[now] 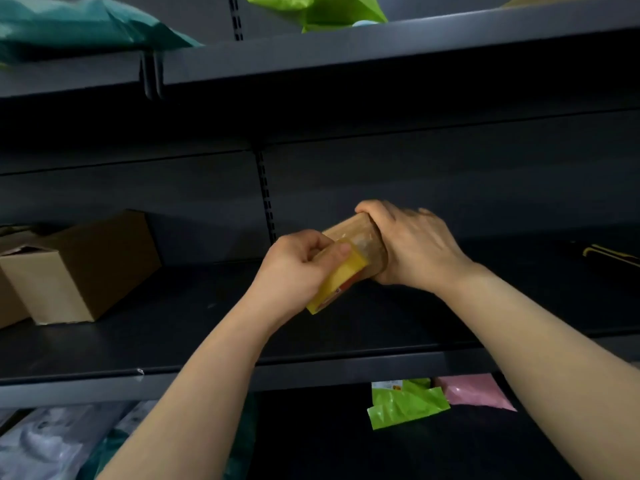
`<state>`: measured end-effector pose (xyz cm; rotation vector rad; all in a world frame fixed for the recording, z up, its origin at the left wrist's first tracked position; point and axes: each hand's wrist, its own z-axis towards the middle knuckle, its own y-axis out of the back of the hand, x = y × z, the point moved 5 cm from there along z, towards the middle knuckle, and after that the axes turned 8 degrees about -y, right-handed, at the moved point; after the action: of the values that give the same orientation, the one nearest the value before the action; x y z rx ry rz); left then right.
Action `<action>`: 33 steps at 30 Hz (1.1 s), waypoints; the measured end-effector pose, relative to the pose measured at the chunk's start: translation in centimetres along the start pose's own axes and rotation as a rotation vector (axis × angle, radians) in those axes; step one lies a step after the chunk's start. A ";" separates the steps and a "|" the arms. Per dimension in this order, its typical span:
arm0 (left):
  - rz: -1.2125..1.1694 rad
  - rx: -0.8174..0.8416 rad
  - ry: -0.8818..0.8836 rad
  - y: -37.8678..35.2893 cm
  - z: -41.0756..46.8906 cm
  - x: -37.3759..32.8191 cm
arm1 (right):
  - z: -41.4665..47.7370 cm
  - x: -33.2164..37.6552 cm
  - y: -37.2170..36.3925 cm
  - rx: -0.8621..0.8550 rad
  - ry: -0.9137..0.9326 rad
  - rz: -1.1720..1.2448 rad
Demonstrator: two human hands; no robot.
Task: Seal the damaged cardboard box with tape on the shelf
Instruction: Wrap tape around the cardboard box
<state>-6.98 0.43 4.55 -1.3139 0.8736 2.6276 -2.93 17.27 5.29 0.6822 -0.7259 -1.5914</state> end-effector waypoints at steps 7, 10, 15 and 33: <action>0.466 -0.082 -0.168 0.5 -0.3 -2.1 | -1.2 -0.1 -0.4 -0.031 -0.050 0.188; 0.610 -0.088 -0.210 0.6 -0.1 -2.7 | -1.5 0.0 -0.5 -0.027 -0.099 0.206; 0.909 -0.150 -0.282 1.7 -0.1 -2.3 | -1.7 -0.1 0.2 0.011 -0.159 0.207; 1.078 -0.054 -0.237 4.0 0.9 -1.8 | -2.3 0.5 0.7 0.052 -0.199 0.255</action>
<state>-7.73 -2.10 8.19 -0.5260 1.8552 3.4265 -0.76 16.51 4.39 0.4513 -0.9649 -1.4207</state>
